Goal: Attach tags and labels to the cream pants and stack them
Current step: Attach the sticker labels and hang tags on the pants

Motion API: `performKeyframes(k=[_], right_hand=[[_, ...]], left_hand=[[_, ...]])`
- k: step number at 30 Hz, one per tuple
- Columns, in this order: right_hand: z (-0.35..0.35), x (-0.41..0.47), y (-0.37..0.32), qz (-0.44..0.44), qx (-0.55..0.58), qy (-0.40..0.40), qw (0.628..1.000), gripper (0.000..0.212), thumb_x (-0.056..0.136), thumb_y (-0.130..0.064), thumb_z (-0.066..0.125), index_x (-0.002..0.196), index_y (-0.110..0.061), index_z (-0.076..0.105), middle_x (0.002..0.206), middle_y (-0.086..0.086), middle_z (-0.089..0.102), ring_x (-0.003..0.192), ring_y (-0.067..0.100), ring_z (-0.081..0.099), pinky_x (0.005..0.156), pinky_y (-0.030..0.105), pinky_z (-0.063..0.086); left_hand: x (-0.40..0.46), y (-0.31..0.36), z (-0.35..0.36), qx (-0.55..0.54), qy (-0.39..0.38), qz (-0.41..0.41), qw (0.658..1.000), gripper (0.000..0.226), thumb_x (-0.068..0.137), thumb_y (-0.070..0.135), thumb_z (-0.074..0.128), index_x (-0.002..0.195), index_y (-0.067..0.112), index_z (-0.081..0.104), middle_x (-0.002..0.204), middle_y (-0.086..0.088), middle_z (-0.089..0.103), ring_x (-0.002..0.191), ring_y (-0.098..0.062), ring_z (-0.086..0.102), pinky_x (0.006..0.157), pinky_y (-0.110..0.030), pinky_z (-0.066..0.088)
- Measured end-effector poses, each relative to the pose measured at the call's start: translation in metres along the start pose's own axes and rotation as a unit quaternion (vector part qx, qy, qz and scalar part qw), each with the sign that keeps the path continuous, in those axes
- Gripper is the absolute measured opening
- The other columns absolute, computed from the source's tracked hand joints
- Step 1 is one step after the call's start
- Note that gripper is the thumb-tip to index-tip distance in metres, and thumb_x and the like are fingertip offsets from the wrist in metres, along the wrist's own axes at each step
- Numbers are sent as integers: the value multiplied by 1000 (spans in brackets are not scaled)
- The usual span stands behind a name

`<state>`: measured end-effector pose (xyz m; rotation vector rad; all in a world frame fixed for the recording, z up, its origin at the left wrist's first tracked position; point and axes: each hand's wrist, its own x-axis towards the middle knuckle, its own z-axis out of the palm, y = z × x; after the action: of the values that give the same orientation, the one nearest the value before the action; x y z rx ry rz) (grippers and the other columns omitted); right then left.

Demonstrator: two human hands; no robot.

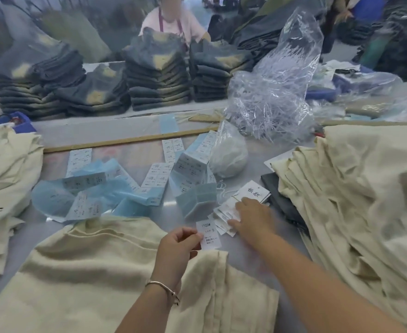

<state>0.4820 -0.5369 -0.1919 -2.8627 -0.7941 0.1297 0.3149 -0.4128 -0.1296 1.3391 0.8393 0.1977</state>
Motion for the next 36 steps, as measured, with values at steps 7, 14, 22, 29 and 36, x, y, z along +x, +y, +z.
performKeyframes(k=[7, 14, 22, 29, 36], right_hand=[[-3, 11, 2, -112, -141, -24, 983, 33, 96, -40, 44, 107, -15, 63, 111, 8, 63, 100, 28, 58, 88, 34, 32], [-10, 13, 4, -113, -130, -38, 984, 38, 99, -43, 43, 107, -16, 68, 112, 6, 64, 101, 28, 61, 76, 30, 29], [-24, 12, -8, -81, -138, -65, 985, 26, 97, -24, 43, 108, -13, 63, 109, 8, 65, 98, 28, 62, 77, 33, 34], [-37, -11, -11, -145, -13, 194, 970, 24, 43, 2, 85, 48, -8, 64, 57, 5, 61, 55, 28, 59, 52, 33, 50], [-69, -61, -31, -81, 360, 204, 907, 13, 90, -1, 59, 79, -7, 61, 64, -1, 65, 58, 12, 67, 55, 37, 52]], left_hand=[[10, -9, 5, -5, 9, -11, 1000, 10, 82, 1, 69, 76, 9, 67, 66, -3, 68, 54, -6, 58, 57, -20, 48], [18, -12, 17, -15, 6, -21, 1000, 5, 82, 2, 70, 80, 6, 68, 71, -10, 68, 63, -17, 58, 63, -27, 49], [22, -8, 18, -25, 2, -43, 999, 8, 82, 2, 70, 77, 7, 67, 68, -7, 69, 62, -19, 59, 67, -33, 48], [20, -5, 12, -59, -1, -43, 997, 12, 82, 0, 69, 76, 10, 65, 68, -6, 66, 56, -12, 56, 57, -22, 47], [10, 15, -21, -386, -192, -133, 893, 67, 58, 15, 91, 115, 18, 56, 101, -7, 66, 82, -14, 56, 68, -25, 48]])
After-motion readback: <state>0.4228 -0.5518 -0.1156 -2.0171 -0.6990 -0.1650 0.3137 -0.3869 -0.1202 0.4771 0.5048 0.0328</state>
